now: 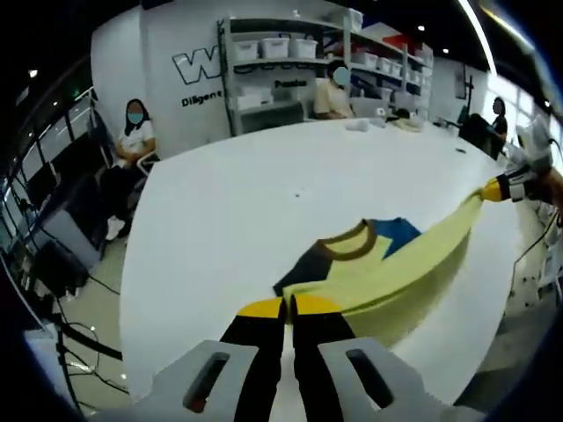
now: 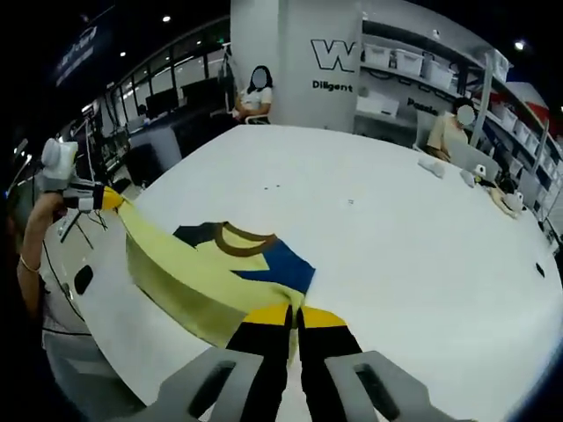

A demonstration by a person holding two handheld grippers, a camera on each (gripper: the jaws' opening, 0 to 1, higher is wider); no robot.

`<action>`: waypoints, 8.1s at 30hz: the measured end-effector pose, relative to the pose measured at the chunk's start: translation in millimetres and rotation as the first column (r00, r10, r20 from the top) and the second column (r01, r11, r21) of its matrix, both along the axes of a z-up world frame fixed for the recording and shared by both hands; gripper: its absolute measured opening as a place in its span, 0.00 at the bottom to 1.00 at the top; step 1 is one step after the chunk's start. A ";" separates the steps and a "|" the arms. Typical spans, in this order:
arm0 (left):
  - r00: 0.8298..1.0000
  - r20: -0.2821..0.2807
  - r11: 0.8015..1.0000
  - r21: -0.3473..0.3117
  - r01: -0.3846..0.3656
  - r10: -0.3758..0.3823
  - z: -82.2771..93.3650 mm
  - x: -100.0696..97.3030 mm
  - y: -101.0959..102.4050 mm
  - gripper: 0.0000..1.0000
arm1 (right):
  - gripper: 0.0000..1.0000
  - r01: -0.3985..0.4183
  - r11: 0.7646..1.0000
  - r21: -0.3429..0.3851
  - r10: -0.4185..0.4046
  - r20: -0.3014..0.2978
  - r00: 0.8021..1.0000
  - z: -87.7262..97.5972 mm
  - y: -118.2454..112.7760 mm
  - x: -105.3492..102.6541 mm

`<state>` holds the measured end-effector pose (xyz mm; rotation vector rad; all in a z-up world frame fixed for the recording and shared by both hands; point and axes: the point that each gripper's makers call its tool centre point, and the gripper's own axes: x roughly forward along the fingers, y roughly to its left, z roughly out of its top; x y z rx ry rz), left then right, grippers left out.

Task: Fold the garment on the visible template until the final outline fits inside the template.

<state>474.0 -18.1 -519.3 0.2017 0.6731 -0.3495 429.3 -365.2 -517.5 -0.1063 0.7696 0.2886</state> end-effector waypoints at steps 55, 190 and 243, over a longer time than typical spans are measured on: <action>0.989 -0.072 0.990 -0.049 -0.130 0.126 -148.1 89.9 8.0 0.01 | 0.00 0.039 0.999 -0.015 -0.039 -0.029 0.999 -154.3 -2.7 120.4; 0.942 0.023 0.942 -0.027 0.335 -0.335 -136.5 -65.7 14.9 0.00 | 0.00 -0.259 0.962 0.085 0.256 0.041 0.966 -142.6 18.1 -29.8; 0.888 -0.027 0.882 0.102 0.460 -0.459 -147.5 -122.8 15.6 0.00 | 0.00 -0.369 0.929 -0.023 0.367 -0.066 0.928 -154.4 12.7 -87.7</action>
